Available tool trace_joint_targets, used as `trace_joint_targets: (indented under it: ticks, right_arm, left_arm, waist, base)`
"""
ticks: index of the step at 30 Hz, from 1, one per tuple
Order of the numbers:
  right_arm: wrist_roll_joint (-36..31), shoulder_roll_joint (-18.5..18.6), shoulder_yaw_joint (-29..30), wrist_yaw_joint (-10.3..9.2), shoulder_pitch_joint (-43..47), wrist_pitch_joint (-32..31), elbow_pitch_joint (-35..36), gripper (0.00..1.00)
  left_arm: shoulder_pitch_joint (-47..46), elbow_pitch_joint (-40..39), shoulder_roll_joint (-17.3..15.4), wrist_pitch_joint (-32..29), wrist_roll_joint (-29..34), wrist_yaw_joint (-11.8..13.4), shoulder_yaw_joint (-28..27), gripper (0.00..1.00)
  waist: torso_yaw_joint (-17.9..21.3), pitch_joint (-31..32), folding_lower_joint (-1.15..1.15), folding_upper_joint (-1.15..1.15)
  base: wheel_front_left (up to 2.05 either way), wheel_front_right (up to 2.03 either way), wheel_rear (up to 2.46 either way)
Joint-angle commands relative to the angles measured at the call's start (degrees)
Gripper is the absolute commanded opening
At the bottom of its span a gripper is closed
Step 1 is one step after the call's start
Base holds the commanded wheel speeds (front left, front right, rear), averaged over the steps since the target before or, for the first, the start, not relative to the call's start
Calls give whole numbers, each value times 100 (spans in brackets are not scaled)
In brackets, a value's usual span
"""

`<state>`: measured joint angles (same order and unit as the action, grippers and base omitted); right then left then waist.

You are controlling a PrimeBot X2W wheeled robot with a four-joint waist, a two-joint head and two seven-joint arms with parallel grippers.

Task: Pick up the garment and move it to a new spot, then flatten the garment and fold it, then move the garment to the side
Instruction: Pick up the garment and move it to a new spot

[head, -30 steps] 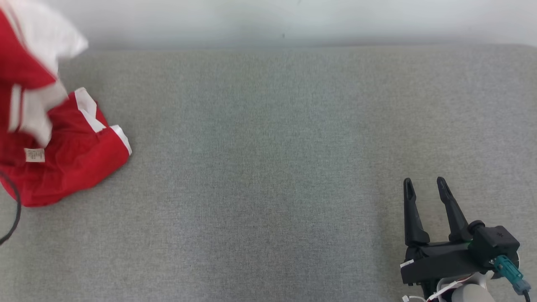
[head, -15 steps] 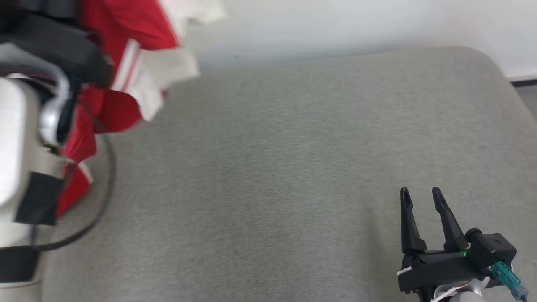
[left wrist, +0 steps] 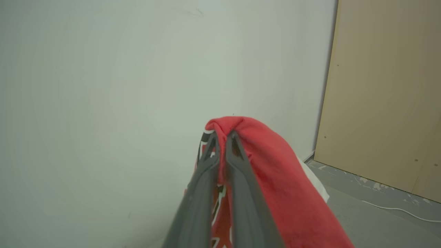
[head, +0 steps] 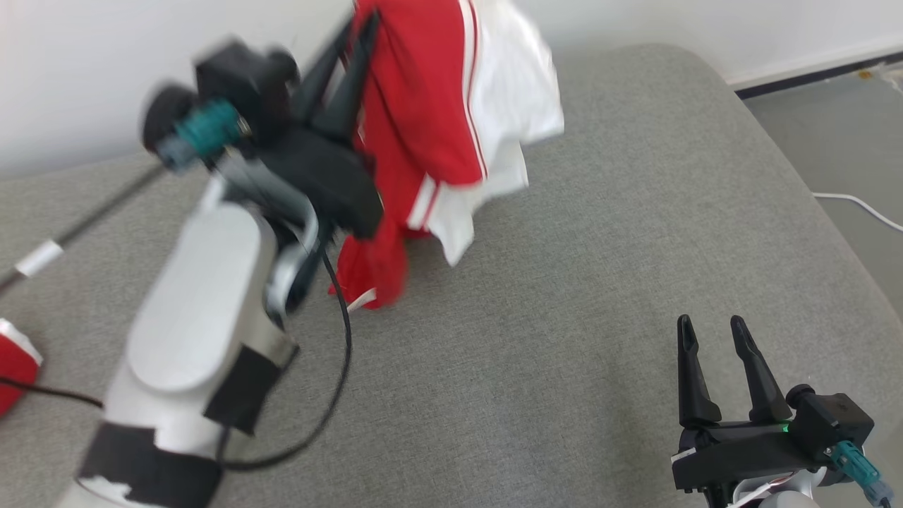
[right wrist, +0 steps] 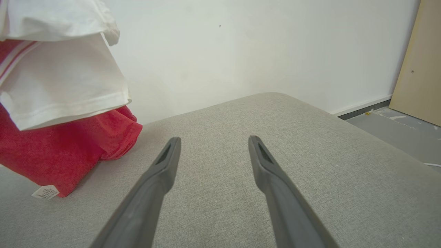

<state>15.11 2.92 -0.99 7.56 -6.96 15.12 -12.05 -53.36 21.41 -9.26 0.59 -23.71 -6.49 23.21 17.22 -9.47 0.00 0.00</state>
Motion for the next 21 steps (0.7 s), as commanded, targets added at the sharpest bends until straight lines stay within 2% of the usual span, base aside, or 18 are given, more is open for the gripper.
trace_joint_targets:
  ticks: [1,11,15,16,17,21]
  right_arm:
    - [30,-6,12,-14,43,5,21,100]
    - [5,-5,-53,-14,-12,6,-81,100]
    - [-46,-4,-97,-14,-57,6,-130,100]
    - [-58,-4,-102,-14,-71,5,-144,100]
    - [-61,-4,-116,-14,-86,5,-156,100]
    - [-112,-4,-78,-14,-55,5,-175,100]
  left_arm:
    - [222,80,46,79,-51,37,10,0]
    - [1571,975,410,609,-187,113,421,0]
    - [1878,1301,561,792,-277,71,706,0]
    - [1911,1358,577,840,-294,63,779,9]
    - [1912,1401,590,892,-294,60,845,100]
    - [1748,1378,629,1197,-352,98,984,100]
  waist:
    - [80,-92,0,0]
    - [-150,-145,0,0]
    - [-280,-97,0,0]
    - [-310,-84,0,0]
    - [-341,-67,0,0]
    - [-506,59,0,0]
  base:
    - [0,0,0]
    - [0,0,0]
    - [0,0,0]
    - [0,0,0]
    - [0,0,0]
    - [0,0,0]
